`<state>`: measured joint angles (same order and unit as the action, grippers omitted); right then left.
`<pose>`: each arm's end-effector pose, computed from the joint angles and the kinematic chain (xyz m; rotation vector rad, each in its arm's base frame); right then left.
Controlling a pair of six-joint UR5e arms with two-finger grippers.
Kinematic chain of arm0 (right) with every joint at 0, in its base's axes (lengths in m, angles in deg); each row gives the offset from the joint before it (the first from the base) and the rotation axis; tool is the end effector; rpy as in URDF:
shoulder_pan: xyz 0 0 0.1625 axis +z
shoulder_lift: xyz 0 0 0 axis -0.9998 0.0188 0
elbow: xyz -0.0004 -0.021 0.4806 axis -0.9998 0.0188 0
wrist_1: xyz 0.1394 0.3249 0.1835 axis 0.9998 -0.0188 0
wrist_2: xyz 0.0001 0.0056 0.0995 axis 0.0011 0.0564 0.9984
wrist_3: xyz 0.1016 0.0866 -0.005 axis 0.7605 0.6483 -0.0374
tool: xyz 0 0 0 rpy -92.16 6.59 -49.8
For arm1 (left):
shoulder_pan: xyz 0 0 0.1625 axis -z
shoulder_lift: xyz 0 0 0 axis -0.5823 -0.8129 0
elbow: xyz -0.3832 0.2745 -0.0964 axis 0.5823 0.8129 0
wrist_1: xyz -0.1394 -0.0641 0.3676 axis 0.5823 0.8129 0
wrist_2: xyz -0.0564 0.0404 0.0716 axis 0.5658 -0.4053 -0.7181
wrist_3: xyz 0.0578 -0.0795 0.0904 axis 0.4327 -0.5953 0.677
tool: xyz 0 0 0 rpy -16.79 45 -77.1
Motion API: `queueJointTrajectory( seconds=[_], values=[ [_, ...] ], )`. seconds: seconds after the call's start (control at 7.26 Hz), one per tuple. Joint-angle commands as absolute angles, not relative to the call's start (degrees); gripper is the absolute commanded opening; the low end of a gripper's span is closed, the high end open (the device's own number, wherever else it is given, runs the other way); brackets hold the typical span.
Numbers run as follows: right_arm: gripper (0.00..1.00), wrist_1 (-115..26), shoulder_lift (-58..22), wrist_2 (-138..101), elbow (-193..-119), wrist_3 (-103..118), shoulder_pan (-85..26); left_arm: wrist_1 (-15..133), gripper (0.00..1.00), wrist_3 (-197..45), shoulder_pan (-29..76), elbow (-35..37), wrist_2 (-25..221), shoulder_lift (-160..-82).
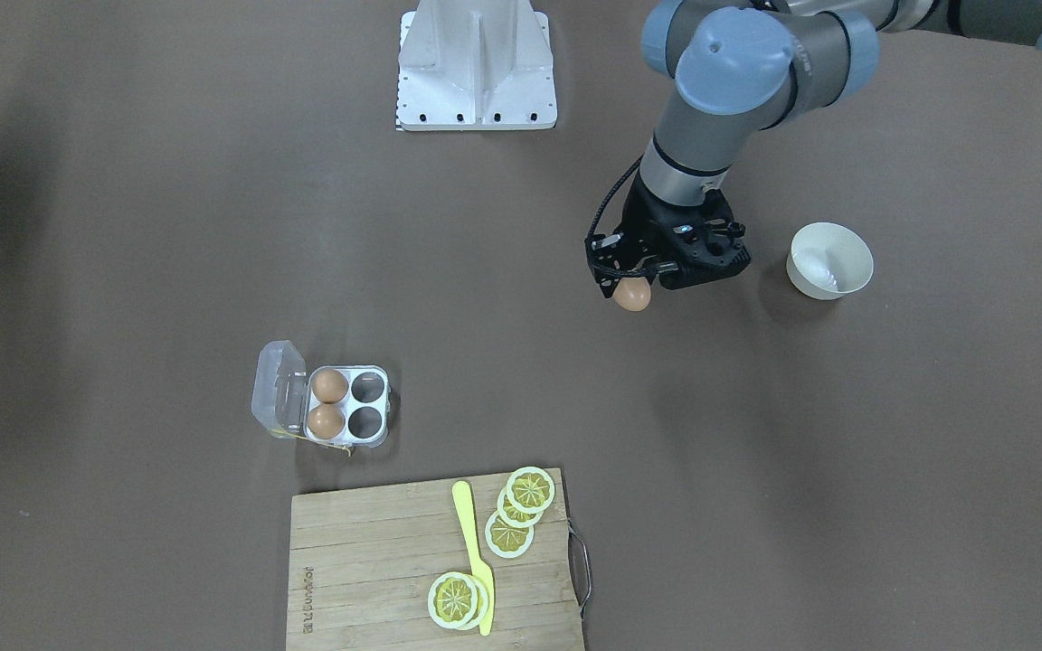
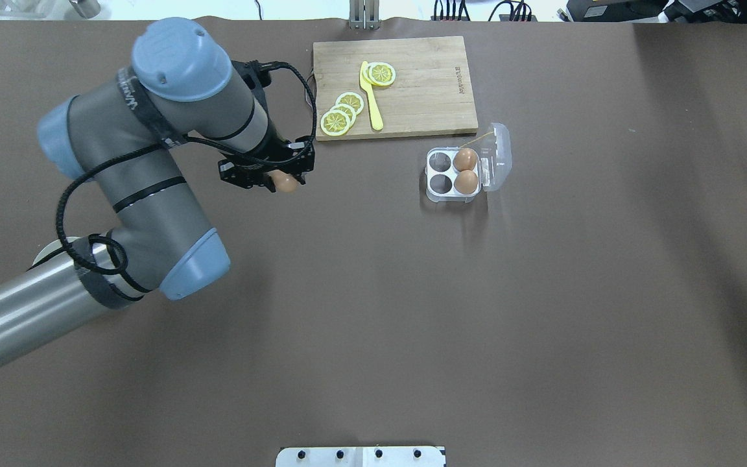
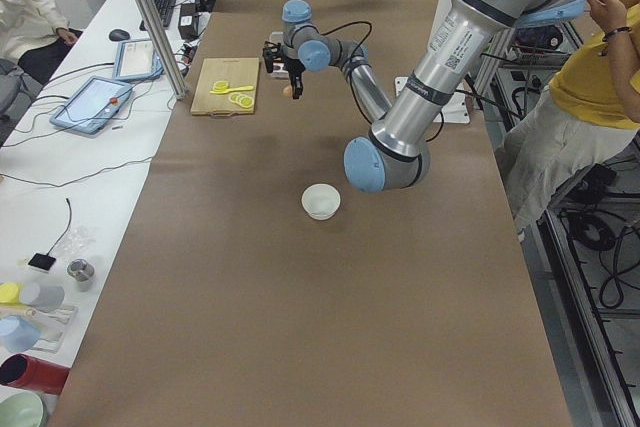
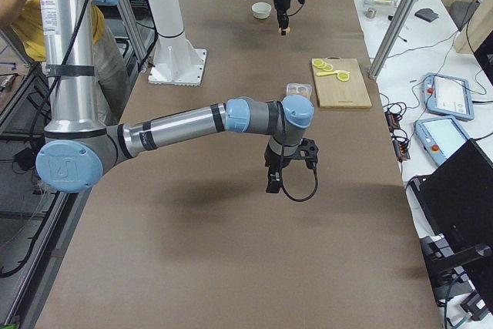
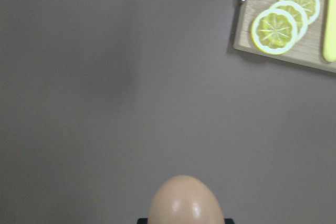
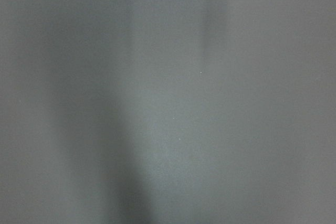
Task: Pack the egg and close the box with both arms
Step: 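Lift the egg with the left gripper and carry it toward the carton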
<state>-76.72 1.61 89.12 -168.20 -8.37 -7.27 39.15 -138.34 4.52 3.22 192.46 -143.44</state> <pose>-0.0214 -0.4639 0.6479 -0.1117 -0.7037 -0.1078 0.5195 -0.5362 0.2516 0.0196 0.9817 -0.2334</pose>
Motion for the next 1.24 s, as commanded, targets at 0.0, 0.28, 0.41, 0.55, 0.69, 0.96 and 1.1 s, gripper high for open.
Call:
queueJointTrajectory(
  seconds=[0.0,0.28,0.41,0.55,0.69,0.96,1.1],
  values=[
    [1.00,-76.57,1.54,89.12,-168.00,-8.40,-7.27,46.81,0.12,-137.68,3.50,-5.38,192.43,-148.91],
    [1.00,-76.40,1.45,89.12,-167.91,-8.49,-7.27,48.76,0.12,-133.92,3.32,-10.14,192.34,-154.27],
    [1.00,-76.40,1.62,89.12,-168.09,-8.49,-7.27,49.73,0.12,-130.68,3.23,-11.55,192.34,-155.34],
    [1.00,-76.49,1.62,89.12,-168.18,-8.49,-7.27,51.83,0.12,-127.69,3.14,-14.26,190.68,-156.39],
    [1.00,-76.40,1.36,89.12,-168.00,-8.49,-7.27,53.93,0.12,-124.79,2.27,-16.99,189.02,-157.45],
    [1.00,-76.40,1.19,89.12,-167.82,-8.49,-7.27,54.13,0.12,-118.81,2.18,-17.54,188.03,-158.07],
    [1.00,-76.40,1.01,89.12,-167.74,-8.40,-7.27,54.13,0.12,-116.00,1.92,-19.11,187.77,-159.20]
  ],
)
